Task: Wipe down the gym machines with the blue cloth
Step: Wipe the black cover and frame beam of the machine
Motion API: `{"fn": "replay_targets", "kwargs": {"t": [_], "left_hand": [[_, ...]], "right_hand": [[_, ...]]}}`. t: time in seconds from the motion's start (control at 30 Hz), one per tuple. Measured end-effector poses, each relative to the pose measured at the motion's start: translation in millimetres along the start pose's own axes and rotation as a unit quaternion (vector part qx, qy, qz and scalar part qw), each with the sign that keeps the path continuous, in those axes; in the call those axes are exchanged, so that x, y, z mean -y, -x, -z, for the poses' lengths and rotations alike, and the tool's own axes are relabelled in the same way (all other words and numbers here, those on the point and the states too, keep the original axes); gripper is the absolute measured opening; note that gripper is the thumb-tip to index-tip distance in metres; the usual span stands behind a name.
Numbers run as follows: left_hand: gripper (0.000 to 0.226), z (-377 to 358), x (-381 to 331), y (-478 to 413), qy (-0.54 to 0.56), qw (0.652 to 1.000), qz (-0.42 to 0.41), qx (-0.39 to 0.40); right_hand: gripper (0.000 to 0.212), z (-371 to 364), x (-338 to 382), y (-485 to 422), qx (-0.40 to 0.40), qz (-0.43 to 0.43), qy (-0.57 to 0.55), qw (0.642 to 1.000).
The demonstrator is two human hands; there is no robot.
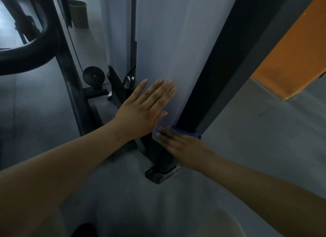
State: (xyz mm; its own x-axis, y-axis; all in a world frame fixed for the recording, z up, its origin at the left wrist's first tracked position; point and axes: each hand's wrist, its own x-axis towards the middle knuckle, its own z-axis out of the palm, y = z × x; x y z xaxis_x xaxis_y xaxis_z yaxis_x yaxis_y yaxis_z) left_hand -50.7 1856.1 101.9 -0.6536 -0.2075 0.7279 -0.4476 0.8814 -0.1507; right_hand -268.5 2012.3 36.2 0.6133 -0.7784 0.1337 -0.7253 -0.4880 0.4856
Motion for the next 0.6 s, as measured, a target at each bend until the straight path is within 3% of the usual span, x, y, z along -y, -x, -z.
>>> {"fn": "replay_targets", "kwargs": {"t": [0.1,0.3,0.47,0.53,0.6], "left_hand": [[0.074,0.9,2.1,-2.4,-0.002,1.0,-0.002,-0.009],[0.08,2.8,9.8,-0.7,-0.013,1.0,-0.018,0.003],[0.073,4.4,2.2,6.9,-0.029,0.999,-0.025,0.024],[0.074,4.6,-1.7,8.1,-0.028,0.999,-0.022,0.034],[0.075,5.3,-3.5,9.0,-0.026,0.999,-0.02,0.043]], "right_hand": [[0.052,18.7,-11.2,-5.4,-0.058,-0.045,0.01,0.997],[0.067,-35.2,25.6,1.7,0.045,0.014,0.009,0.999],[0.054,-26.2,24.9,-9.8,-0.037,-0.083,-0.038,0.995],[0.054,-40.4,28.9,-8.5,-0.013,-0.06,-0.024,0.998],[0.064,-55.2,43.7,-11.0,0.069,-0.023,-0.019,0.997]]}}
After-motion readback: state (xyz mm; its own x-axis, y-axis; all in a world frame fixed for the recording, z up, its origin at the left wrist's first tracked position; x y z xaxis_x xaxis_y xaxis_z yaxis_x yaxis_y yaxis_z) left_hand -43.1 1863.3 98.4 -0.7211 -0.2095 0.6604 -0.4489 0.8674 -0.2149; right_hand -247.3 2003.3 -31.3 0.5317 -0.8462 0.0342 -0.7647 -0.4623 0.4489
